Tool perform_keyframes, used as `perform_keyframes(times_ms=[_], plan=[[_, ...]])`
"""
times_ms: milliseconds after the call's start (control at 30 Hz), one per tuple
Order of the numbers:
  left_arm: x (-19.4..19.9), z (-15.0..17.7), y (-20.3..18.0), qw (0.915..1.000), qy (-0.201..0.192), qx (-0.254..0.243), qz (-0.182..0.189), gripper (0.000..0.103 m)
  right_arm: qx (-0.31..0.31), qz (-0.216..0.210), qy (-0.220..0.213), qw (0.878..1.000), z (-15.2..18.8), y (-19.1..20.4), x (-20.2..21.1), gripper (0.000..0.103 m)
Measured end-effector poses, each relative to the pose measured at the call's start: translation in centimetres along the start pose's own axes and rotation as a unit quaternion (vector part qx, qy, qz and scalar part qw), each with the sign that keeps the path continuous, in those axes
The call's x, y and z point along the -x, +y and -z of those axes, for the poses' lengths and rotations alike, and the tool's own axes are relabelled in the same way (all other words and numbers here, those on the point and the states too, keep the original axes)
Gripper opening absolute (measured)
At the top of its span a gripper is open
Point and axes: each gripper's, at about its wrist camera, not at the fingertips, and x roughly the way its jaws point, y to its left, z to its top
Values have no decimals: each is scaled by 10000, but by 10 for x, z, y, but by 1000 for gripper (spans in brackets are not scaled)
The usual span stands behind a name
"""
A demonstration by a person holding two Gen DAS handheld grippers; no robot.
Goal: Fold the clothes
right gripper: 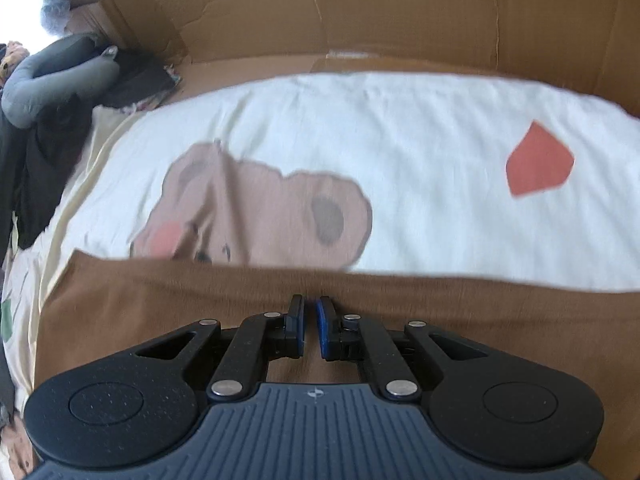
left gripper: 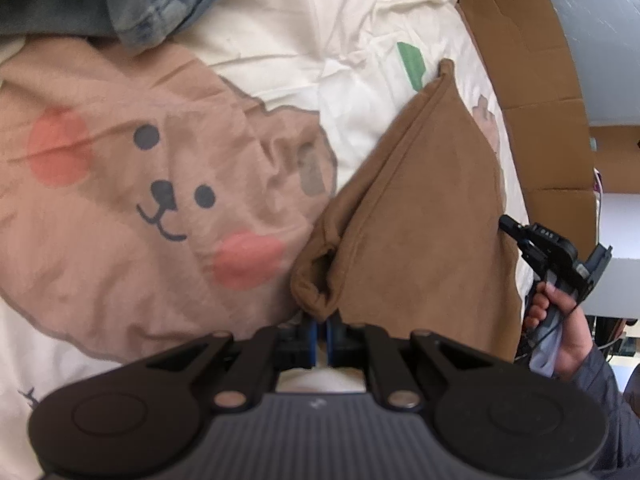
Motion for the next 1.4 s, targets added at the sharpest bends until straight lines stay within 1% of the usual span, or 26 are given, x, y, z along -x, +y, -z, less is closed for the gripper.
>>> perform_keyframes(times_ms=[133, 333, 367, 400, 467, 567, 733, 867, 1033, 1167, 1333, 1400], plan=[[9, 2, -5, 9999, -88, -62, 104, 5, -34, -159, -90, 9998, -3, 3, 18, 13], [27, 5, -19, 9988, -318, -150, 351, 5, 89, -443, -27, 9990, 10, 11, 54, 15], [29, 6, -22, 9985, -345, -186, 378, 4, 96, -495, -19, 9987, 14, 12, 60, 17], [31, 6, -25, 9983, -370, -229, 400, 4, 116, -555, -8, 9984, 17, 14, 66, 22], [34, 7, -33, 9976, -416, -321, 441, 4, 130, -682, 12, 9976, 26, 18, 79, 27], [36, 7, -43, 9966, -447, -451, 529, 4, 112, -883, 45, 9960, 40, 26, 97, 27], [38, 7, -59, 9947, -440, -634, 682, 4, 504, -1122, 217, 9922, 69, 48, 117, 30], [38, 5, -75, 9926, -398, -817, 810, 4, 930, -1267, 391, 9868, 92, 70, 124, 36], [34, 1, -96, 9890, -324, -1046, 992, 4, 1403, -1519, 573, 9767, 112, 99, 127, 37], [28, -4, -110, 9880, -268, -1107, 1045, 4, 1697, -1653, 563, 9699, 118, 122, 130, 43], [21, -11, -125, 9858, -132, -1227, 1136, 4, 2026, -1926, 552, 9585, 122, 147, 134, 45], [18, -12, -129, 9850, -86, -1256, 1179, 4, 2180, -1979, 543, 9541, 125, 155, 136, 49]])
